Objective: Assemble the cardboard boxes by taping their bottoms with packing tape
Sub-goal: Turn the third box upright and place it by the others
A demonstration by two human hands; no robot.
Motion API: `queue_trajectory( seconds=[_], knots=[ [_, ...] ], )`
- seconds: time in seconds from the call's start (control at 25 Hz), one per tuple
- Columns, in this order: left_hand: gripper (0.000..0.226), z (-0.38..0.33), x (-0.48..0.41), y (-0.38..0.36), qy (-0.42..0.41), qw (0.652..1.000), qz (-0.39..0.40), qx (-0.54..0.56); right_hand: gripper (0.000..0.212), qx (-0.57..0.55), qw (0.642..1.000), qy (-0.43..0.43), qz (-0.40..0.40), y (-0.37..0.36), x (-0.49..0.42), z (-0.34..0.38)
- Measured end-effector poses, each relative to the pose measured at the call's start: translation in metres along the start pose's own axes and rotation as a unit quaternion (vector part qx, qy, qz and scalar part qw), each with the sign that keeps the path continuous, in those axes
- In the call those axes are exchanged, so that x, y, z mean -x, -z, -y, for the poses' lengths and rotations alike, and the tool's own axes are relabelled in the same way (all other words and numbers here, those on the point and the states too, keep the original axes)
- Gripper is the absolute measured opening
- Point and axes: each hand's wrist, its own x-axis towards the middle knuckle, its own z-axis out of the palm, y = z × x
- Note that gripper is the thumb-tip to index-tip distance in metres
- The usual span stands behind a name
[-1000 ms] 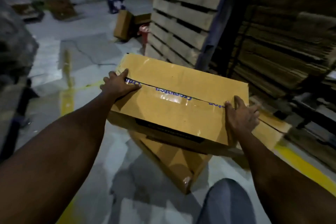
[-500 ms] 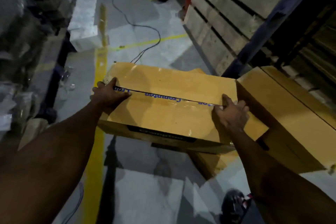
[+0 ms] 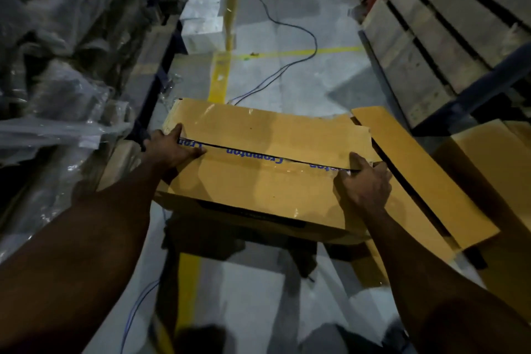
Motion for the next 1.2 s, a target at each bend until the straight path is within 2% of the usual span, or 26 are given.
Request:
queue_trajectory(
  seconds=[0.24,0.36,0.48,0.6,0.72,0.92,1.04,1.2],
  knots=[
    [0.108,-0.112,-0.002,-0.026,-0.055,0.998,0.0,0.015,0.051,0.027,0.995,-0.064,-0.069,0.051,-0.026,-0.064],
    [0.097,-0.154,-0.003,-0.022,-0.067,0.997,-0.033,0.013,0.052,0.024,0.993,-0.065,-0.092,0.072,-0.04,-0.08],
    [0.086,-0.159,-0.016,-0.002,-0.081,0.995,-0.054,0.019,0.051,0.006,0.994,-0.07,-0.079,0.08,-0.052,-0.075],
    [0.093,-0.144,-0.019,0.019,-0.076,0.994,-0.072,0.011,0.049,-0.007,0.996,-0.049,-0.078,0.074,-0.052,-0.054],
    [0.091,-0.14,-0.016,0.05,-0.059,0.993,-0.1,0.0,0.048,-0.031,0.995,-0.039,-0.083,0.084,-0.059,-0.03],
    [0.098,-0.173,-0.016,0.072,-0.057,0.991,-0.12,0.015,0.049,-0.029,0.99,-0.021,-0.134,0.127,-0.08,-0.034],
    [0.095,-0.22,-0.008,0.055,-0.109,0.987,-0.104,0.061,0.047,-0.016,0.984,-0.057,-0.165,0.142,-0.088,-0.068],
    [0.097,-0.283,0.002,-0.025,-0.152,0.985,-0.033,0.071,0.052,0.034,0.973,-0.148,-0.174,0.125,-0.085,-0.146]
  ],
)
